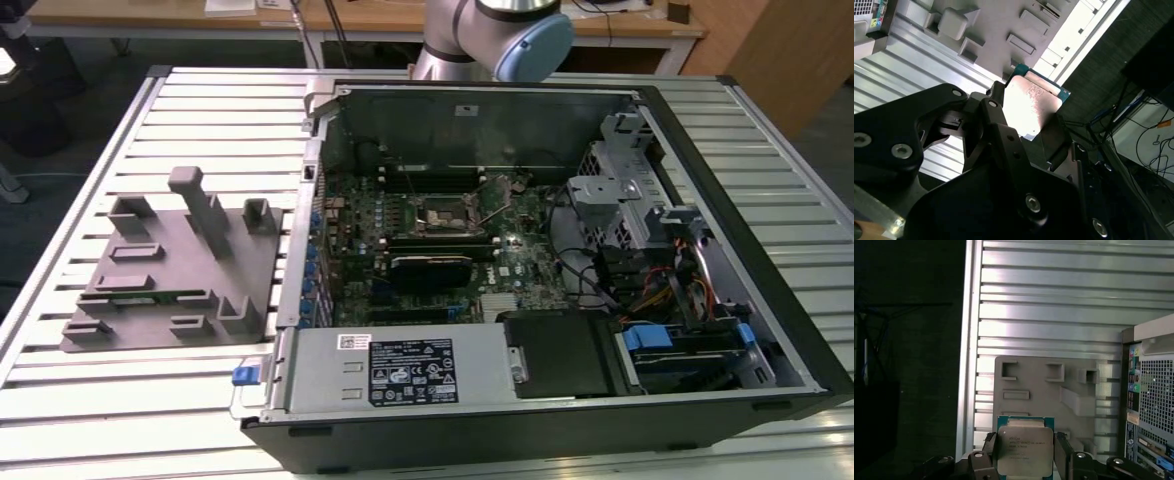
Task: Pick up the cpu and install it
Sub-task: 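Pick up the cpu and move it towards the insertion slot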
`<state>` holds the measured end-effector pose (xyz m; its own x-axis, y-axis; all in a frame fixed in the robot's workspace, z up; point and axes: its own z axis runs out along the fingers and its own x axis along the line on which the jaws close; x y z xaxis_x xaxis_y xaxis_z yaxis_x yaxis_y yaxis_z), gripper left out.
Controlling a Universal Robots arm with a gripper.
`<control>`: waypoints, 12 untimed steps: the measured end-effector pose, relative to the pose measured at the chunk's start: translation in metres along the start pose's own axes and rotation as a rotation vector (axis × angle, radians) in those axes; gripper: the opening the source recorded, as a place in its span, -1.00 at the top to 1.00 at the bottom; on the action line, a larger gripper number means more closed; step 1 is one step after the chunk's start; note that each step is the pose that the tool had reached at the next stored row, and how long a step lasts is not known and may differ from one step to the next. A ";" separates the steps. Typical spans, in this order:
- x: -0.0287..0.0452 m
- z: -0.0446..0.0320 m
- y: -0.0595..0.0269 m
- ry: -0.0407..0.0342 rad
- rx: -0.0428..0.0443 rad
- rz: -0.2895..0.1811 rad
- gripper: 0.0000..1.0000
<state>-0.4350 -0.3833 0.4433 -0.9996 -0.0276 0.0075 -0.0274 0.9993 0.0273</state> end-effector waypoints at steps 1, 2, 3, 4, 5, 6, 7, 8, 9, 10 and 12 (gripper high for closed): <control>-0.0008 0.0000 0.0000 -0.0001 0.0000 0.000 -0.08; -0.0015 0.0000 0.0000 -0.0001 0.0000 0.000 -0.08; -0.0022 0.0000 0.0000 0.0000 0.0000 0.000 -0.08; -0.0028 0.0000 -0.0001 0.0000 0.0000 0.000 -0.08; -0.0035 0.0000 -0.0001 0.0000 0.0000 0.000 -0.08; -0.0043 0.0000 -0.0001 0.0000 0.0000 0.000 -0.08; -0.0050 0.0000 -0.0001 -0.0001 0.0000 0.000 -0.08; -0.0058 0.0000 -0.0002 0.0000 0.0000 0.000 -0.08; -0.0067 0.0000 -0.0002 0.0000 0.0000 0.000 -0.08; -0.0076 0.0000 -0.0002 0.0000 0.0000 0.000 -0.08; -0.0094 0.0000 -0.0003 -0.0001 0.0000 0.000 -0.08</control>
<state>-0.4256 -0.3833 0.4433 -0.9996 -0.0276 0.0075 -0.0274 0.9993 0.0273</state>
